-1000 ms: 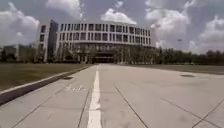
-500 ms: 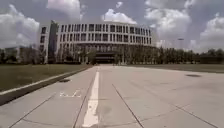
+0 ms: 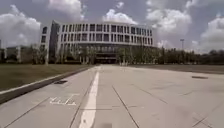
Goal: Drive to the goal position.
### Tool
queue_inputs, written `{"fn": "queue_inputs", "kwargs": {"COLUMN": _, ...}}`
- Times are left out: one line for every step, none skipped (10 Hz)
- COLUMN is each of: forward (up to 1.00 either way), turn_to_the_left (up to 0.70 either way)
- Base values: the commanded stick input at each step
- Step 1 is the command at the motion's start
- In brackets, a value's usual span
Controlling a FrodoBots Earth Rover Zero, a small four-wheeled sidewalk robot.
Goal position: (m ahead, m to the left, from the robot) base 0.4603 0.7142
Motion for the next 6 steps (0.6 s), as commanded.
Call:
{"fn": "queue_inputs", "kwargs": {"forward": 0.7, "turn_to_the_left": 0.02}}
{"fn": "queue_inputs", "kwargs": {"forward": 0.7, "turn_to_the_left": -0.05}}
{"fn": "queue_inputs", "kwargs": {"forward": 0.7, "turn_to_the_left": -0.33}}
{"fn": "queue_inputs", "kwargs": {"forward": 0.7, "turn_to_the_left": -0.33}}
{"fn": "queue_inputs", "kwargs": {"forward": 0.7, "turn_to_the_left": -0.29}}
{"fn": "queue_inputs", "kwargs": {"forward": 0.7, "turn_to_the_left": -0.02}}
